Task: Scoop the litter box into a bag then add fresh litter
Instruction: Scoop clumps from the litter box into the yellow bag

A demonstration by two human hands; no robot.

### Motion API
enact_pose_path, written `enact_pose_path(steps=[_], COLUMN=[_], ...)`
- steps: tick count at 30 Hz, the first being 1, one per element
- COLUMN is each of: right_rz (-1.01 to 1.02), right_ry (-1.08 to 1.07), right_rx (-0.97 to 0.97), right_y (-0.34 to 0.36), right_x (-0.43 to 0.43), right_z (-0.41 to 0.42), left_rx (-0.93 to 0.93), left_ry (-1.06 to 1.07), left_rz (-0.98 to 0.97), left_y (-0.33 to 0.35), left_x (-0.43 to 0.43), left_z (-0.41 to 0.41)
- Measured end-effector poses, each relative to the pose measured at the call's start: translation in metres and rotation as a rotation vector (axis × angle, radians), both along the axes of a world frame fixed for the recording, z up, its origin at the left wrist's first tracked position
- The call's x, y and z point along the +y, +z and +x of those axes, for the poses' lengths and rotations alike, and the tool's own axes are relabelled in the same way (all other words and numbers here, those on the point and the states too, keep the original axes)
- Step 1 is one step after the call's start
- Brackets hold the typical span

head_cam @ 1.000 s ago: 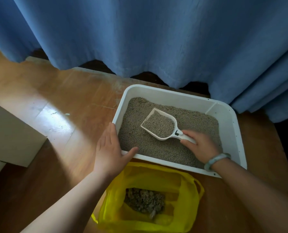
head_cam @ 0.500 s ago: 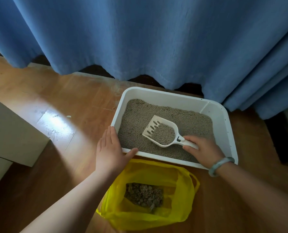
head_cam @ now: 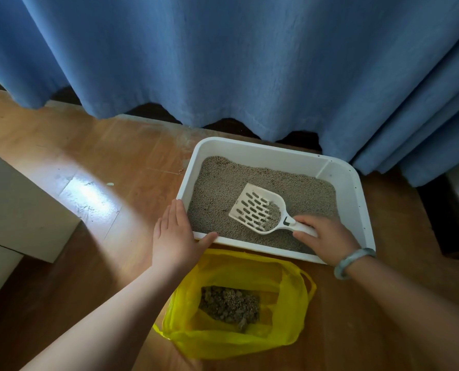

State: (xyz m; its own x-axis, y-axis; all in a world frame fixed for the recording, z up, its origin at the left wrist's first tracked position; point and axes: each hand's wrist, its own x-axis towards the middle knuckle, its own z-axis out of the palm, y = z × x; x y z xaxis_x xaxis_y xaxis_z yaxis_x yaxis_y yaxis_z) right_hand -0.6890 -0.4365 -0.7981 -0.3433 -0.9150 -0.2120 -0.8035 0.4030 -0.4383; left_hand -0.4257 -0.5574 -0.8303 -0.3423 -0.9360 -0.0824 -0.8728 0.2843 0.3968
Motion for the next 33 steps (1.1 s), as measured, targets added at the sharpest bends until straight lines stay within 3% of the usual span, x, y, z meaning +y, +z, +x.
enact_pose_path(steps=[19,27,33], right_rz=[-0.031,-0.015,0.003], right_ry=[-0.040,0.101,0.208], right_rx=[-0.097,-0.168,-0.052], right_y=[0.020,0.023,0.009], right_x=[0.005,0.043,0.072], right_z=[0.005,0.028,0.051], left_rx=[0.001,-0.040,-0.097], left_ry=[-0.039,-0.134,-0.173], left_rz=[0.041,0.051,0.096], left_y=[0.003,0.008,0.012], left_x=[-0.008,-0.002,0.002], left_z=[0.008,0.023,0.027])
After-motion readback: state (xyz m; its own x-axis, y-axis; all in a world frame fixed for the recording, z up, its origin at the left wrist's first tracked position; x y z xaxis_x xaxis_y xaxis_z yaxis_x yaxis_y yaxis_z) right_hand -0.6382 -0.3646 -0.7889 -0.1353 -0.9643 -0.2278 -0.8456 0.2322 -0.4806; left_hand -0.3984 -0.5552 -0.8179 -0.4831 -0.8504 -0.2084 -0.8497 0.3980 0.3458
